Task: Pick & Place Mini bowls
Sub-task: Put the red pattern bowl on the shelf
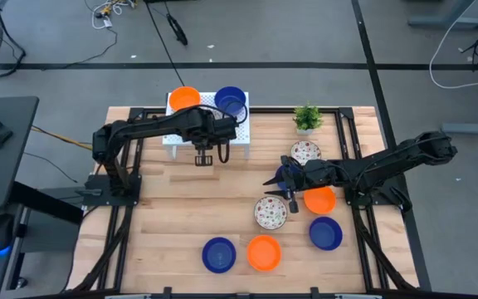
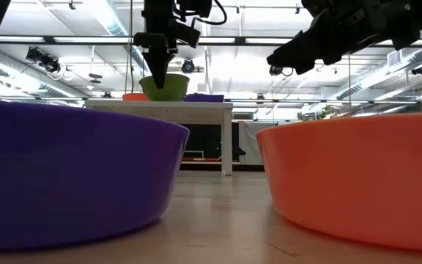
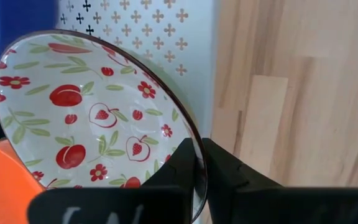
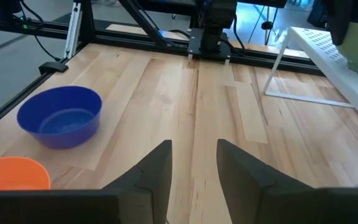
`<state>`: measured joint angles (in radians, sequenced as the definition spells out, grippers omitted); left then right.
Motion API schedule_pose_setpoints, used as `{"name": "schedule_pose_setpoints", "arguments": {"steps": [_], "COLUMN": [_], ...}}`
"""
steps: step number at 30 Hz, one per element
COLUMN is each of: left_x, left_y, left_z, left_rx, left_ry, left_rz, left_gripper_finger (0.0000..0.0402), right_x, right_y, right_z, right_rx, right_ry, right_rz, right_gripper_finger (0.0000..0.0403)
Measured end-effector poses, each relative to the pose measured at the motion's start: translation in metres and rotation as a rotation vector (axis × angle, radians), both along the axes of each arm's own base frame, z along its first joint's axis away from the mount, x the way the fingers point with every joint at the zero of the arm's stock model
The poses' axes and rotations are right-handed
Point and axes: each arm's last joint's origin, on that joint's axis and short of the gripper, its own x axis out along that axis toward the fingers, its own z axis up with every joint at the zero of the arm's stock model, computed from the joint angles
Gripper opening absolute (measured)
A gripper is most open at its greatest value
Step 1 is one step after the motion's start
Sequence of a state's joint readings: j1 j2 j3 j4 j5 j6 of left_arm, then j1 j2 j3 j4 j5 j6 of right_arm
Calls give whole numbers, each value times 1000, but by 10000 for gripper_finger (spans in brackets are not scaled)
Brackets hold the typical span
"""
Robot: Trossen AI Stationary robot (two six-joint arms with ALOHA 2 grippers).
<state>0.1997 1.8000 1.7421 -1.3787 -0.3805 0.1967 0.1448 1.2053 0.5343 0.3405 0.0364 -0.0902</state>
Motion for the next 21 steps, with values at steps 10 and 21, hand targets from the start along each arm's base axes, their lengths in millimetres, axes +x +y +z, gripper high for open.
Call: {"name": "schedule_pose_setpoints", "arguments": {"steps": [10, 21], "left_x": [0, -1], "left_y": [1, 1], "left_z": [0, 0], "left_rx": [34, 44], "left_ry": [19, 23], "left_rz": [-18, -18], "left_gripper_finger": [27, 29], "right_x": [0, 0], "right_y": [0, 0], "right_z": [0, 0], "right_rx": [0, -1], "right_ry": [2, 4], "right_rz": [0, 0], "right_gripper_finger": [130, 130]}}
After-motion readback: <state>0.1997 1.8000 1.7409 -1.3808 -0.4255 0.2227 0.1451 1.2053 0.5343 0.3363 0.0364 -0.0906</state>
